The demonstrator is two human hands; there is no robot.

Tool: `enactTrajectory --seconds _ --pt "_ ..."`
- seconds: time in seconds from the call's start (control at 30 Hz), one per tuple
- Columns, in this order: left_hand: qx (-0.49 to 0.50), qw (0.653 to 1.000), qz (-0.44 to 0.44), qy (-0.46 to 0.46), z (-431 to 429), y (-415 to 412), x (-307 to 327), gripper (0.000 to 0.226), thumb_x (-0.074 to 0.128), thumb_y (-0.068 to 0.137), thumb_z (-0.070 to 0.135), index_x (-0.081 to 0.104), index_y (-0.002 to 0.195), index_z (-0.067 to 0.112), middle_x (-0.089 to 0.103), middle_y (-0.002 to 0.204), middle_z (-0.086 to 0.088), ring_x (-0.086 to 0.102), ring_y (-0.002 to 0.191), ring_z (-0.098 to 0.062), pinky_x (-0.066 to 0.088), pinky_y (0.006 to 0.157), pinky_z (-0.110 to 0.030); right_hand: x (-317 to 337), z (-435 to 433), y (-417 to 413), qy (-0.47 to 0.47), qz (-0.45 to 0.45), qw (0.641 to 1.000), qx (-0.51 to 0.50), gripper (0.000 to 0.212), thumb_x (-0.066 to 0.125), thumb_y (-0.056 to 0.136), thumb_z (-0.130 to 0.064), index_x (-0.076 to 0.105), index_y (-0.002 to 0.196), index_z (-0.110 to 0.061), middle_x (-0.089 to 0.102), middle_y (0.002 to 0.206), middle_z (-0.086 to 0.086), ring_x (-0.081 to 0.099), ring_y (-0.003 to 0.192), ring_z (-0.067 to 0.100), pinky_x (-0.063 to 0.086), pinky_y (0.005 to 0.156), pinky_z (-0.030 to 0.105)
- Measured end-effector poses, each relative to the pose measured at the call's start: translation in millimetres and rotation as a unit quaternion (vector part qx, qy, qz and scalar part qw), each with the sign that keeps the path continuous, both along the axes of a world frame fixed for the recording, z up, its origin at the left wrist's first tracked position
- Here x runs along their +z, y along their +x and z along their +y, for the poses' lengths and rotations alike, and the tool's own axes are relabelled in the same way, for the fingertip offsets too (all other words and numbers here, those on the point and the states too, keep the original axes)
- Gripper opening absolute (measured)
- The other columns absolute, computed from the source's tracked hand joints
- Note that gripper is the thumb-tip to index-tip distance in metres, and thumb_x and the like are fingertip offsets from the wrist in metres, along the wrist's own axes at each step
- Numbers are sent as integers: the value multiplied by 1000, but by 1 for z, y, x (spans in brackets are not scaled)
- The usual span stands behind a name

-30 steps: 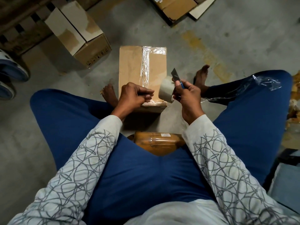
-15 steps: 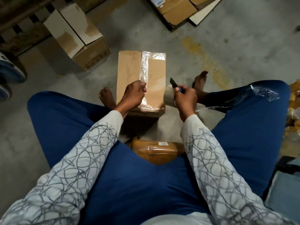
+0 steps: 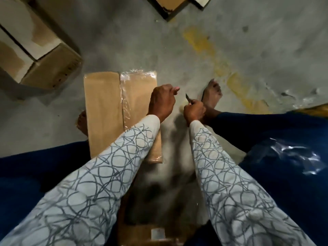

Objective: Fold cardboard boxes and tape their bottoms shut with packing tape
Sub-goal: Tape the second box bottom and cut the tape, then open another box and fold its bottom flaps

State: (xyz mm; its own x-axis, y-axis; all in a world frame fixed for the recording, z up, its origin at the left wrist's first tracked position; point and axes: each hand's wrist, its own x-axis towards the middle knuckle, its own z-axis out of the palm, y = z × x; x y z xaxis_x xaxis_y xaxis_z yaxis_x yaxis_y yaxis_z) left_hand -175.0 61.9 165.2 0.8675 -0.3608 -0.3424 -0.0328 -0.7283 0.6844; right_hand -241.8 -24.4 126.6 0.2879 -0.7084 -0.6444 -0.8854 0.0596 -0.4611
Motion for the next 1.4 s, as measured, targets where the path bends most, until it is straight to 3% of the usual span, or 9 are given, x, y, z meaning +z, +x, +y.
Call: enactTrajectory --seconds 0.2,0.3,0.57,0.73,0.83,0.97,1.03,1.23,1.4 --pt "-174 975 57 123 -72 17 -56 34 52 99 16 55 129 0 43 136 -22 48 125 -38 39 106 -39 -4 -42 42 122 -52 991 -6 54 44 104 -8 20 152 -1 42 140 5 37 132 19 28 74 -7" --pt "-139 976 99 133 -79 27 -83 27 61 94 19 72 117 10 61 127 -18 57 121 -35 42 103 -35 -57 -47 30 118 -106 982 -105 58 68 87 -28 56 141 -9 63 132 3 57 125 20 40 115 34" --pt "-79 987 106 87 -65 21 -57 26 57 96 26 74 116 27 74 107 -11 71 95 -33 57 81 -36 -46 -34 29 266 -229 897 -270 16 51 103 -11 66 98 -14 67 70 0 60 51 5 45 43 17" --pt "-212 954 195 77 -46 1 -23 79 47 100 10 -3 161 12 42 152 -24 50 131 -39 41 104 -40 -10 -26 14 303 -284 862 -289 25 54 99 -2 67 120 0 71 112 21 67 111 31 51 104 41" --pt "-129 964 233 17 -24 -11 -5 91 46 102 17 -28 153 24 47 145 -29 65 105 -38 57 77 -40 2 -23 -3 290 -261 900 -194 30 58 97 -1 72 118 -16 73 113 14 71 100 21 50 103 37" --pt "-19 995 99 -18 35 -21 24 52 53 98 26 43 148 24 73 108 -15 69 99 -32 55 89 -45 14 -4 -7 116 -178 972 -98 43 55 89 14 70 124 -7 60 126 -6 60 98 -2 48 84 8" --pt "78 996 27 -43 81 -23 37 37 52 92 22 64 127 30 75 96 -9 70 91 -30 57 83 -42 14 12 -4 61 -125 990 -27 49 57 87 6 68 130 -14 57 132 -8 58 109 8 52 88 23" --pt "358 918 -2 173 212 -11 28 57 61 89 38 46 142 21 43 146 -12 35 135 -37 27 113 -54 23 76 16 90 -188 973 100 28 52 101 -35 71 93 -16 66 88 1 60 84 18 45 76 27" --pt "375 919 119 33 280 10 -66 80 41 57 103 63 107 45 66 123 5 57 120 -24 37 109 -53 50 114 31 166 -232 956 67 53 38 91 -73 62 100 -27 64 96 -3 60 95 21 48 95 42"
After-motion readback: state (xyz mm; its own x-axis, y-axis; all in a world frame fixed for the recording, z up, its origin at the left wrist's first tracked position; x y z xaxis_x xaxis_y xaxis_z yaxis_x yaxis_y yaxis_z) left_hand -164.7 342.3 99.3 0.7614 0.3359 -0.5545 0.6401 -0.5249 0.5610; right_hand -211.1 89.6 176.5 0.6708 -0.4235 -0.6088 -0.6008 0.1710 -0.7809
